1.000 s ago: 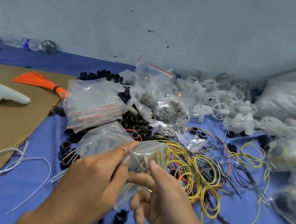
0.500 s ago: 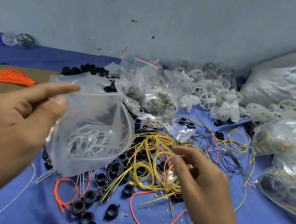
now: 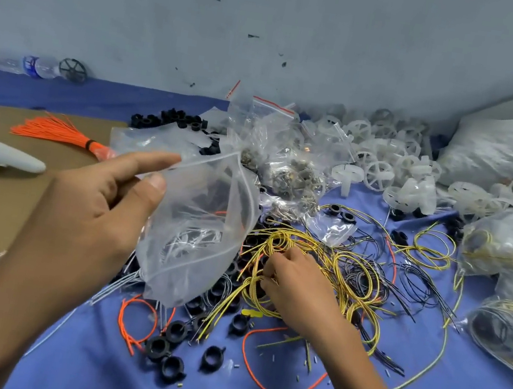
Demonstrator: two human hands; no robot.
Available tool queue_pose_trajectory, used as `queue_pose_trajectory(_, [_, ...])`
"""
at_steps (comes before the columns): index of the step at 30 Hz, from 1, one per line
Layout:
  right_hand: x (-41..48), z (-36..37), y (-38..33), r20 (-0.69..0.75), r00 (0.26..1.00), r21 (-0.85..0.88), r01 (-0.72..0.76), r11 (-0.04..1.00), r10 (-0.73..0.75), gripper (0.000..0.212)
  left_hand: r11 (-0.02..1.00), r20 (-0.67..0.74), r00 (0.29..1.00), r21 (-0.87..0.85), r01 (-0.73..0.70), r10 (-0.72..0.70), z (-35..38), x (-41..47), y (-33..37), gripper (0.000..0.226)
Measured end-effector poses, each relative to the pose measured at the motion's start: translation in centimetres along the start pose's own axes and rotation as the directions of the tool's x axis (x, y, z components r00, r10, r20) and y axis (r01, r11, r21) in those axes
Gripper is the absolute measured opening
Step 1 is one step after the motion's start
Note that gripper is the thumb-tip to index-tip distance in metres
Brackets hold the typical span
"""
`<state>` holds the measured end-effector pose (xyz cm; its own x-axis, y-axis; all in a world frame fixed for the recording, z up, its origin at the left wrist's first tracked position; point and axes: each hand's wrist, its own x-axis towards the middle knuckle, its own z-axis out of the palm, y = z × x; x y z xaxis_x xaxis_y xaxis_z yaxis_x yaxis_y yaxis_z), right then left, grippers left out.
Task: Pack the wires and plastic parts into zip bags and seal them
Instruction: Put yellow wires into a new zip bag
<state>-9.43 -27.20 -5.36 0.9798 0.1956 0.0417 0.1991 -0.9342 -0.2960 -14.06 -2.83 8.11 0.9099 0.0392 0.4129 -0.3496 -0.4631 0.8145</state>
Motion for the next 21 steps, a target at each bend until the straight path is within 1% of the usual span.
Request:
queue_pose_trajectory(2, [0.2, -0.2, 0.1, 0.018, 1.0, 0.057, -0.014, 0.998, 0.013, 0.014, 1.0, -0.005, 1.0, -0.016, 0.001, -0.001, 0.3, -0.1, 0.0, 0.026])
queue_pose_trajectory(5, [0.2, -0.8, 0.1, -0.039, 0.998, 0.099, -0.039, 0.994, 0.043, 0.019, 1.0, 0.01, 1.0, -0.016, 0.006, -0.006, 0.6, 0.0, 0.2, 0.026])
queue_pose_trajectory(7, [0.1, -1.9, 0.6, -0.127, 0.99, 0.123, -0.047, 0.991, 0.063, 0.021, 1.0, 0.006, 1.0, -0.009, 0.005, -0.005, 0.6, 0.1, 0.3, 0.026])
queue_pose_trajectory(9, [-0.3, -3.6, 1.2, -0.232, 0.966, 0.256, -0.054, 0.965, 0.116, 0.015, 1.0, -0.003, 1.0, 0.0, -0.001, 0.001, 0.5, 0.1, 0.4, 0.02])
queue_pose_trajectory(11, [-1.0, -5.4, 2.0, -0.283, 0.939, 0.477, -0.038, 0.878, 0.195, 0.011, 1.0, -0.017, 1.0, 0.014, -0.006, 0.007, 0.6, 0.1, 0.4, 0.024])
queue_pose_trajectory(13, [-2.0, -7.4, 2.5, -0.283, 0.926, 0.687, 0.014, 0.726, 0.251, 0.009, 1.0, -0.021, 1.0, 0.019, -0.01, 0.01, 0.8, 0.1, 0.4, 0.026])
queue_pose_trajectory(15, [-3.1, -9.2, 2.8, -0.319, 0.907, 0.802, 0.105, 0.588, 0.273, 0.012, 1.0, -0.017, 1.0, 0.021, -0.012, 0.013, 1.1, 0.2, 0.6, 0.025])
queue_pose_trajectory(17, [-3.9, -11.2, 2.6, -0.389, 0.876, 0.841, 0.211, 0.497, 0.286, 0.015, 1.0, -0.006, 1.0, 0.019, -0.016, 0.016, 1.3, 0.3, 0.6, 0.026])
queue_pose_trajectory(21, [-4.6, -13.8, 2.3, -0.543, 0.778, 0.803, 0.37, 0.468, 0.316, 0.008, 1.0, 0.012, 1.0, 0.002, -0.02, 0.02, 1.6, 0.4, 0.5, 0.025])
